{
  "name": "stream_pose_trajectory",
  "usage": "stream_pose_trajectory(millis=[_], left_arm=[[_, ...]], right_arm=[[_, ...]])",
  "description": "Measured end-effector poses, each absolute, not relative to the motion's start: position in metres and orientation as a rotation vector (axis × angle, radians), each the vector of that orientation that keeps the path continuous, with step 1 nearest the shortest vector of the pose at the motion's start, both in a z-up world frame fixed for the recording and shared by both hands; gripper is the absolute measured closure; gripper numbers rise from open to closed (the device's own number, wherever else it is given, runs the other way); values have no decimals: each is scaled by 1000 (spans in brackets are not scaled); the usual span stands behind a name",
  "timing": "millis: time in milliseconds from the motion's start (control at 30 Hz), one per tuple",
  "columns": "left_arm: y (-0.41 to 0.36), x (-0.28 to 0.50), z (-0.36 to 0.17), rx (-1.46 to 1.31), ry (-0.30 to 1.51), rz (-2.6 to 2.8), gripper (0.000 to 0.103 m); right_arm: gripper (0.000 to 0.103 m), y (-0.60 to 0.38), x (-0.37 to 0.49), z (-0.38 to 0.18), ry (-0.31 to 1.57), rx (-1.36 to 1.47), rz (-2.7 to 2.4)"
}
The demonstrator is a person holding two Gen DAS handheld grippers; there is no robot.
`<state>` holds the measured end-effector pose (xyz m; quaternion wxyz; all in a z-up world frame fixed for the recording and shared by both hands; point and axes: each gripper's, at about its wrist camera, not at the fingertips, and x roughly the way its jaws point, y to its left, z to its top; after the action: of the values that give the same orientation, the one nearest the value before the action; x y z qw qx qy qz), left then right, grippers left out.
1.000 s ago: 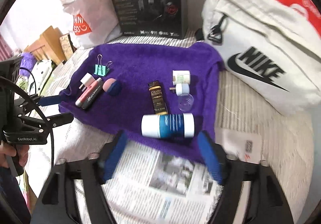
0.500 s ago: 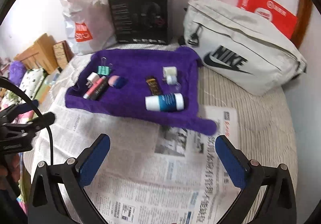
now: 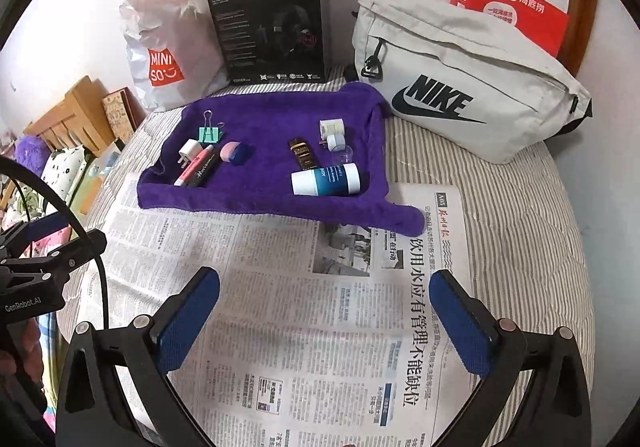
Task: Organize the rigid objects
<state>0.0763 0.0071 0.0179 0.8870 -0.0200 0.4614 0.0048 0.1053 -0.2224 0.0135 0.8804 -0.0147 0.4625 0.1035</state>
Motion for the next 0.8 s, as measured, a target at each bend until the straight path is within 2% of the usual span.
stream_pose_trajectory(millis=[800], left_arm=[[2, 63, 28, -38, 958, 8, 5]], right_arm=[[0, -224, 87, 21, 949, -25, 191]])
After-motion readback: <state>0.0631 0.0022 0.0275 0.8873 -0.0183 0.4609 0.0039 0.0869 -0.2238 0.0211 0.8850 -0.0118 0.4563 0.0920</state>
